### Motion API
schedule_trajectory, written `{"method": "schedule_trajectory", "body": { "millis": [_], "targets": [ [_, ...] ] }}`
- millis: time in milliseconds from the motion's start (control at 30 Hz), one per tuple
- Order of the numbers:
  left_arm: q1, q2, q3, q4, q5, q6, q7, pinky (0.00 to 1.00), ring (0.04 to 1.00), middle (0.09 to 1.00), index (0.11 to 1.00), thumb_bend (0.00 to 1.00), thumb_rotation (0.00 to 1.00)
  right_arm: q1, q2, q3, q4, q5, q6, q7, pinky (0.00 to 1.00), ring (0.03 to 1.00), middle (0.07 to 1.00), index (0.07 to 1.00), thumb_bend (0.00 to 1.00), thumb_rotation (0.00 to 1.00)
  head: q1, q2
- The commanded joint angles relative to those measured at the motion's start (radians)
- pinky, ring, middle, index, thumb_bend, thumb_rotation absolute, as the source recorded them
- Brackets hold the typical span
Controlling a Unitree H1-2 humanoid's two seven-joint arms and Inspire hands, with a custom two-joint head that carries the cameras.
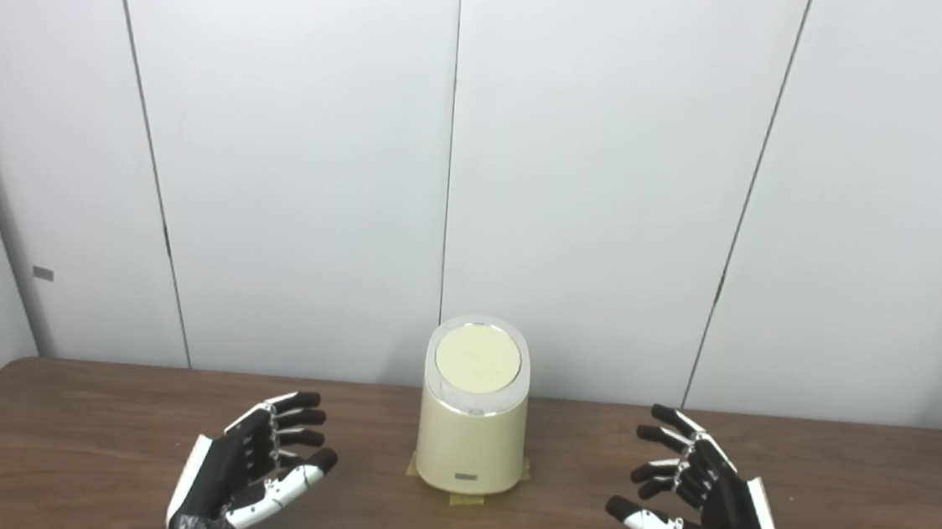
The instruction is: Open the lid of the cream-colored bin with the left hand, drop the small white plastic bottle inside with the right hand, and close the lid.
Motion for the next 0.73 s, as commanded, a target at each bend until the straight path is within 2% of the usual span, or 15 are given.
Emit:
{"method": "schedule_trajectory", "body": {
  "millis": [0, 133, 333, 700],
  "targets": [
    [-0.023, -0.002, -0.002, -0.011, -0.019, -0.023, 0.000, 0.52, 0.668, 0.722, 0.766, 0.69, 0.19, -0.023, -0.007, 0.000, -0.046, -0.003, -0.001, 0.002, 0.42, 0.522, 0.724, 0.777, 0.75, 0.21, -0.002, 0.003],
    [-0.026, 0.002, -0.006, -0.007, -0.031, -0.028, -0.003, 0.52, 0.672, 0.729, 0.766, 0.67, 0.17, -0.020, -0.003, 0.006, -0.063, -0.013, 0.018, 0.001, 0.44, 0.527, 0.722, 0.773, 0.75, 0.21, -0.007, 0.003],
    [-0.031, 0.002, -0.009, -0.008, -0.036, -0.014, -0.004, 0.56, 0.708, 0.751, 0.776, 0.70, 0.20, -0.018, 0.000, 0.008, -0.059, -0.009, 0.013, 0.002, 0.44, 0.537, 0.724, 0.775, 0.75, 0.21, -0.008, 0.001],
    [-0.031, 0.003, -0.020, -0.004, -0.014, -0.032, 0.005, 0.54, 0.697, 0.746, 0.769, 0.68, 0.20, -0.011, -0.001, 0.008, -0.068, -0.010, 0.017, 0.003, 0.44, 0.540, 0.715, 0.770, 0.75, 0.23, -0.002, -0.006]
  ]
}}
